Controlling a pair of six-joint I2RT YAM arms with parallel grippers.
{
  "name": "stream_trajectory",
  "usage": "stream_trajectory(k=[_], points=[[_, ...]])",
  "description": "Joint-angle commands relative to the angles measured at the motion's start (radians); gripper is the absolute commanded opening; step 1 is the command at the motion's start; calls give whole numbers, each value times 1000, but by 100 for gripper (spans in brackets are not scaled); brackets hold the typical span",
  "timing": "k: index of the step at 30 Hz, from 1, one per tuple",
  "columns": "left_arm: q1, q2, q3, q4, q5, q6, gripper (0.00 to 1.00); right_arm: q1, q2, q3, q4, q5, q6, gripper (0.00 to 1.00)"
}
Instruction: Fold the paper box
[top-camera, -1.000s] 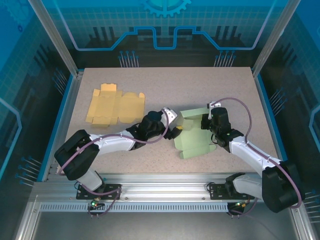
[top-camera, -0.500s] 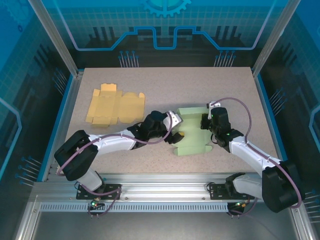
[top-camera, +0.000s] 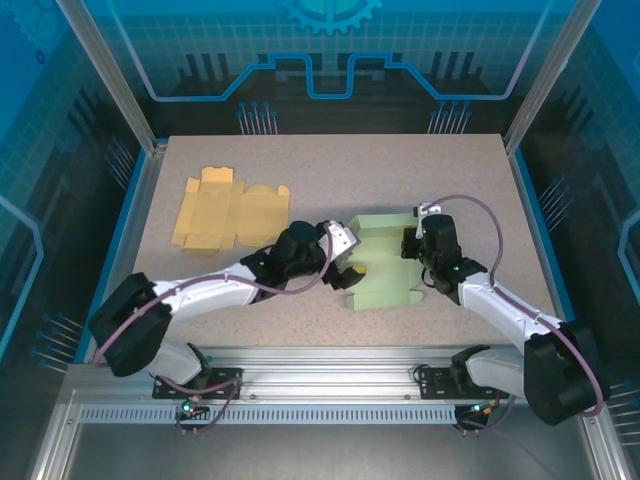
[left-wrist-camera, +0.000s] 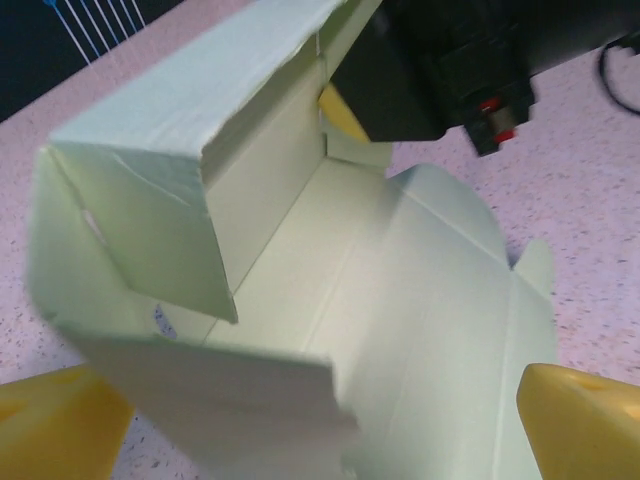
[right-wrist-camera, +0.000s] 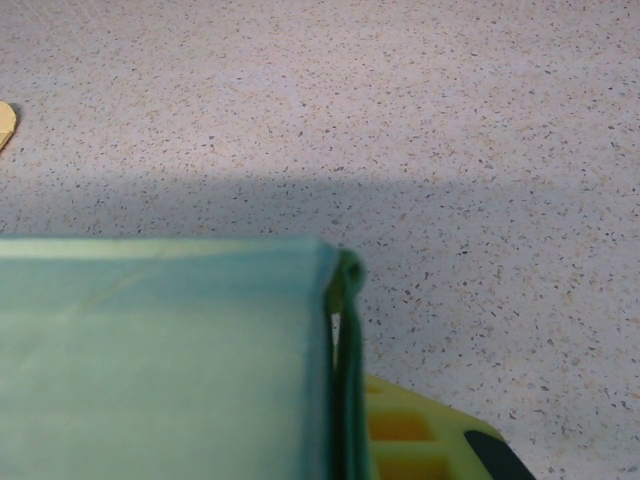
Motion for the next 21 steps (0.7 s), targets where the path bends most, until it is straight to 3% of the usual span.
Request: stream_trajectory(k=[1, 9, 14, 21], points=[[20, -105, -69, 23, 57, 13, 99, 1, 0, 9, 23, -5, 3, 0], [138, -229, -142, 22, 38, -30, 99, 1, -3, 6, 24, -6, 5, 0], [168, -163, -90, 12, -69, -52, 87, 1, -5, 4, 26, -5, 5, 0], [158, -8, 6, 29, 44, -49, 86, 1, -3, 4, 28, -4, 3, 0]])
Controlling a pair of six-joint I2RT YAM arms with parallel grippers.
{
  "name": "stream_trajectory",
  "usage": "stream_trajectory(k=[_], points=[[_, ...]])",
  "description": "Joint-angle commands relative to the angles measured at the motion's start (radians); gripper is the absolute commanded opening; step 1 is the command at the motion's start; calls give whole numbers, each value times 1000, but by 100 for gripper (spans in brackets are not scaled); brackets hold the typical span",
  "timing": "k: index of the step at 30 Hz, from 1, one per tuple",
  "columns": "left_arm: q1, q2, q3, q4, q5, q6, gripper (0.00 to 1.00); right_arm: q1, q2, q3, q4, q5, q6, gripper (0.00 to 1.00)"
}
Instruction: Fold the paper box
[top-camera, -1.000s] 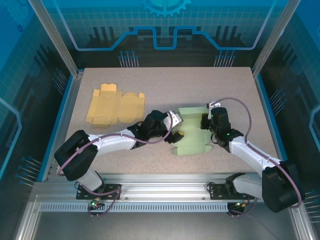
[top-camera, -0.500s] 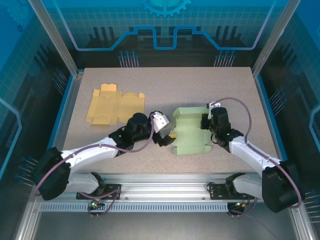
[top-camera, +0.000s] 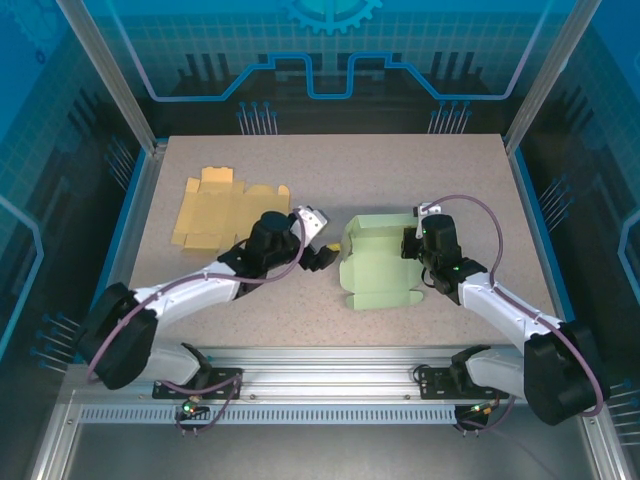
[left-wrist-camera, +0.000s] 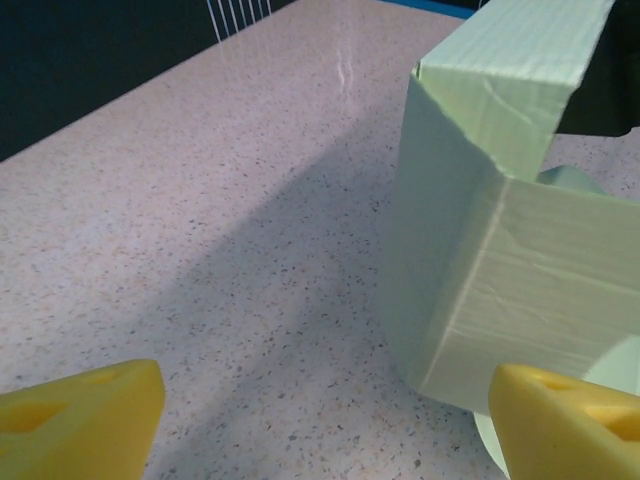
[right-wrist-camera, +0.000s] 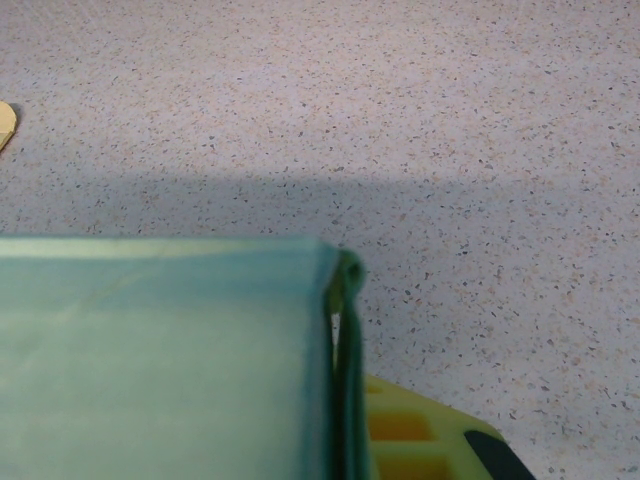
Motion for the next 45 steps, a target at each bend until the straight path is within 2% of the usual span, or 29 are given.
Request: stream_trajectory(k=[1, 7, 11, 18, 21, 27, 33, 41, 45], points=[[-14, 52, 65, 23, 61, -7, 86, 1, -3, 4, 28, -5, 2, 0], [-73, 142, 148, 3, 49, 26, 86, 0, 3, 8, 29, -5, 2, 0], [-97, 197, 189, 20, -29, 21, 82, 0, -2, 6, 27, -6, 3, 0], [-125, 254, 212, 107, -235, -8, 62, 0, -6, 3, 29, -6, 3, 0], [-139, 272, 208, 166, -303, -5, 56, 0, -6, 2, 28, -11, 2, 0], [-166, 317, 216, 296, -479, -47, 33, 1, -3, 3, 29, -18, 4, 0], [-192, 369, 260, 315, -672, -133, 26, 15, -2, 17, -1, 35, 31, 0], [-246, 366, 220, 407, -950, -253, 8, 63, -12, 84, -133, 148, 73, 0], [-262, 353, 189, 475, -1049, -317, 8, 118, -12, 119, -202, 232, 112, 0]])
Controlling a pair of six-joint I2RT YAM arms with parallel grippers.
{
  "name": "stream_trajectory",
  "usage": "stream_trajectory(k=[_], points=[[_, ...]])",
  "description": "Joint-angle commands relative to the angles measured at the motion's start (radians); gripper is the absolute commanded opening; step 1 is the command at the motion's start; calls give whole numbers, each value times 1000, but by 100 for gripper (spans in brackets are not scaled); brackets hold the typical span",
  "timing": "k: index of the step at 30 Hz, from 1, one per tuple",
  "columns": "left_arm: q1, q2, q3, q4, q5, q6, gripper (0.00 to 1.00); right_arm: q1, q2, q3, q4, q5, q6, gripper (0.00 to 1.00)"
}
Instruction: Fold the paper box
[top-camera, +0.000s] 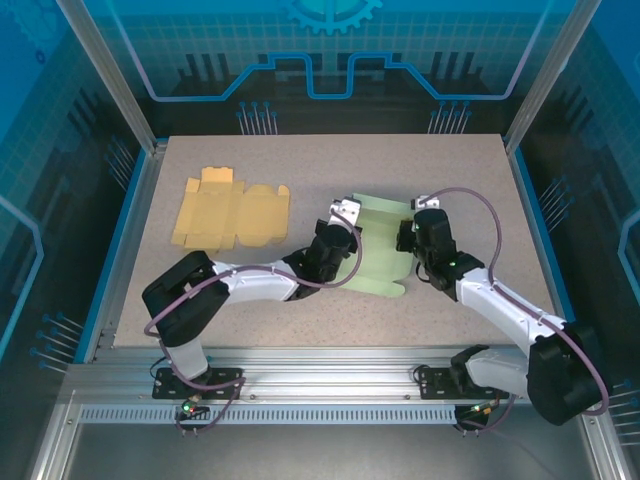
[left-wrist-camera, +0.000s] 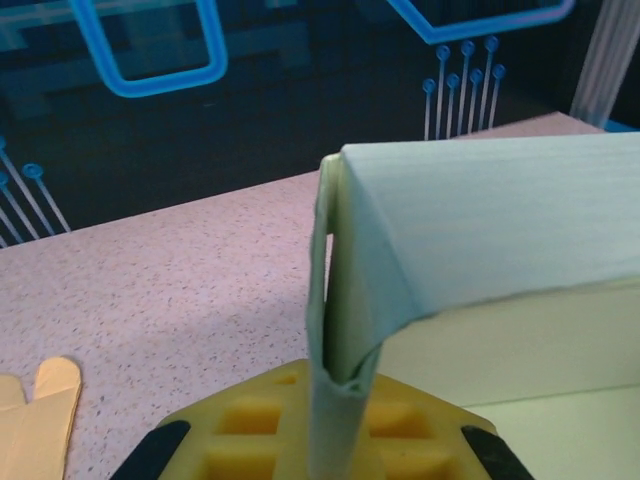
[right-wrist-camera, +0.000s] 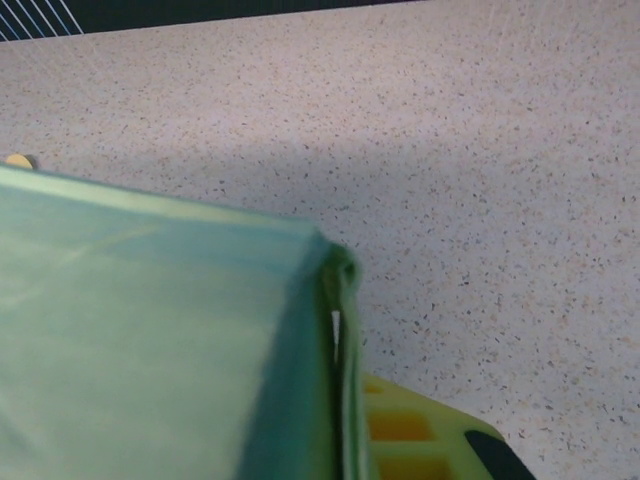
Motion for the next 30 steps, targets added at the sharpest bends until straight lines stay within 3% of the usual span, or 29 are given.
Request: stream_trajectory(k=[1, 10, 14, 20, 25, 30], points=[[7, -20, -21, 112, -219, -111, 8, 52, -15, 30, -142, 131, 56, 0], [11, -12, 33, 62, -393, -131, 13, 237, -57, 46, -307, 374, 232, 0], [13, -38, 77, -127, -398, -193, 10, 279, -42, 60, -345, 425, 272, 0], [13, -96, 129, -450, -275, -323, 9, 306, 6, 105, -386, 466, 277, 0], [13, -158, 108, -580, -122, -414, 3, 314, 62, 146, -432, 506, 296, 0], [13, -210, 80, -652, -103, -468, 0, 316, 128, 201, -518, 600, 343, 0]])
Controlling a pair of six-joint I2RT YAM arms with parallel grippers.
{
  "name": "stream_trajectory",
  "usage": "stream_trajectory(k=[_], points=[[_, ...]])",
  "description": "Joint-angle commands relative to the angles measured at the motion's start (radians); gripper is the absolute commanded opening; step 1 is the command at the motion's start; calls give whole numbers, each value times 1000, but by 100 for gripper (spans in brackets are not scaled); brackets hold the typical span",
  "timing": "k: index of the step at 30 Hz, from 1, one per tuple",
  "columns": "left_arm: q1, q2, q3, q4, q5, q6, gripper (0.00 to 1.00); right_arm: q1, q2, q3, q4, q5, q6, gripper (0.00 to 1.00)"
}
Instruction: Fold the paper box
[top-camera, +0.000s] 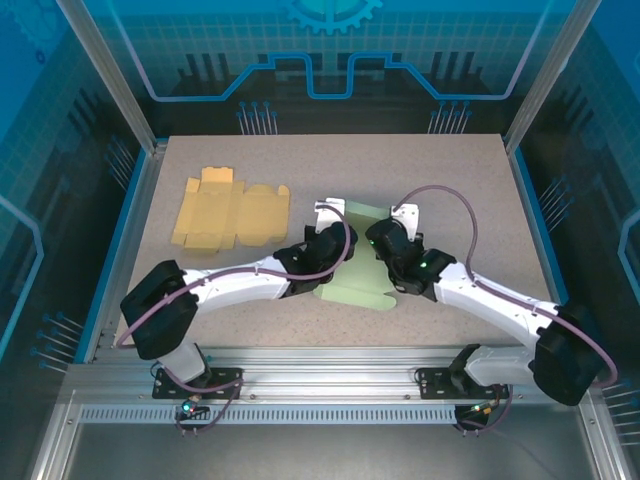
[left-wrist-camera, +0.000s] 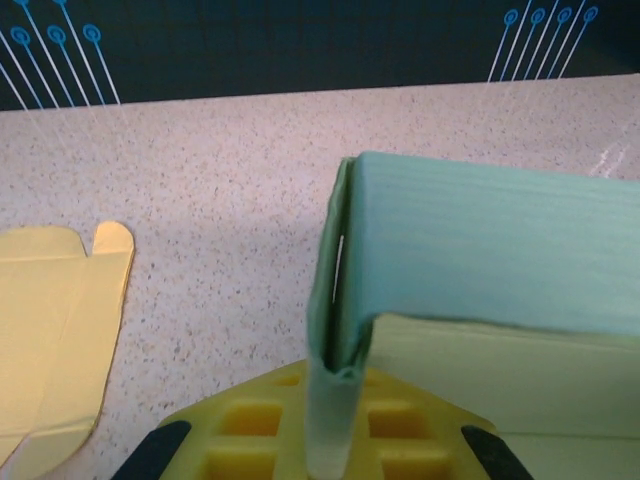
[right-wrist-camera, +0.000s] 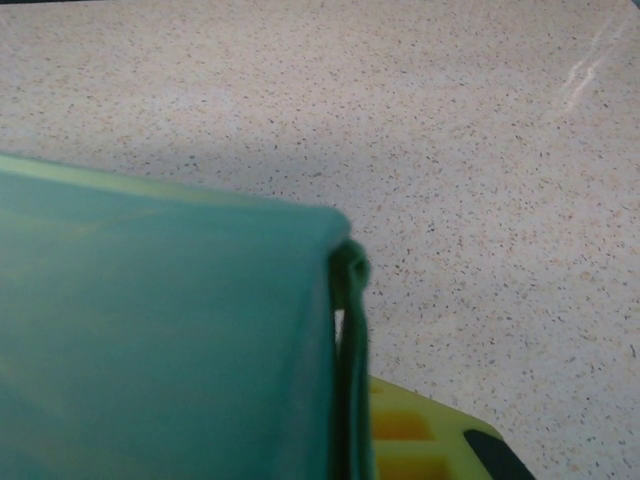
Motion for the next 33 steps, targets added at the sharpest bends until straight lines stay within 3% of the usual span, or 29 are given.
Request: stream_trajectory(k=[1, 5, 8, 12, 15, 21, 27, 33], points=[[37, -76, -25, -85, -77, -98, 0, 1, 44, 26, -197, 179, 66, 0], [44, -90, -68, -52, -242, -152, 0, 38, 80, 103, -296, 247, 145, 0], [65, -86, -88, -28, -308, -243, 0, 77, 113, 137, -312, 261, 155, 0], [100, -90, -91, -86, -310, -431, 0, 100, 176, 183, -375, 291, 209, 0], [105, -87, -81, -75, -295, -423, 0, 101, 206, 191, -381, 292, 224, 0], [105, -88, -83, -19, -143, -263, 3, 96, 237, 218, -370, 285, 181, 0], [105, -105, -131, -53, 29, -325, 9, 53, 327, 274, -442, 238, 180, 0], [105, -135, -184, -19, 258, -347, 38, 16, 421, 330, -456, 71, 75, 0]])
